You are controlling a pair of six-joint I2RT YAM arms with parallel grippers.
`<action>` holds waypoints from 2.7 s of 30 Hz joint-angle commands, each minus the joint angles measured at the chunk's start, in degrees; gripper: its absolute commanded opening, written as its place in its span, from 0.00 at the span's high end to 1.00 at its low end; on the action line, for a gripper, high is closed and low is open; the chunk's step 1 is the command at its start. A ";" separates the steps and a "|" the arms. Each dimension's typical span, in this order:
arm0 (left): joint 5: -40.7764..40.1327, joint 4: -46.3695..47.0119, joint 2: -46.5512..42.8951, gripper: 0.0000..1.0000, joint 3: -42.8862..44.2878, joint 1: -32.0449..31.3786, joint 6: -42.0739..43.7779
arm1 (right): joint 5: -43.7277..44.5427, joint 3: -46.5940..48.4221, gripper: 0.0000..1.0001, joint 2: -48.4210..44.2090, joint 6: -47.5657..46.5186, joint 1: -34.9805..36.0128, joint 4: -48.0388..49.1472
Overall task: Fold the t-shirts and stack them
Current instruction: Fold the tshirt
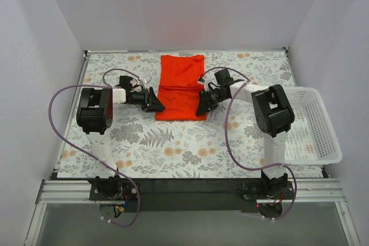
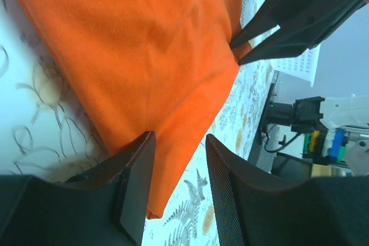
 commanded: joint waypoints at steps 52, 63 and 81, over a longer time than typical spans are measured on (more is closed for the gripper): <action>-18.25 10.36 -27.12 0.79 -28.41 -9.83 75.56 | 17.51 -11.07 0.52 -17.77 -56.76 9.91 -4.06; -17.55 7.90 -26.86 0.79 -27.80 -9.83 73.99 | 19.18 -11.51 0.59 -15.04 -57.63 10.53 -4.85; -14.83 -8.71 -27.38 1.00 -8.38 -9.48 60.89 | 21.29 2.90 0.99 -18.29 -53.24 7.19 -13.02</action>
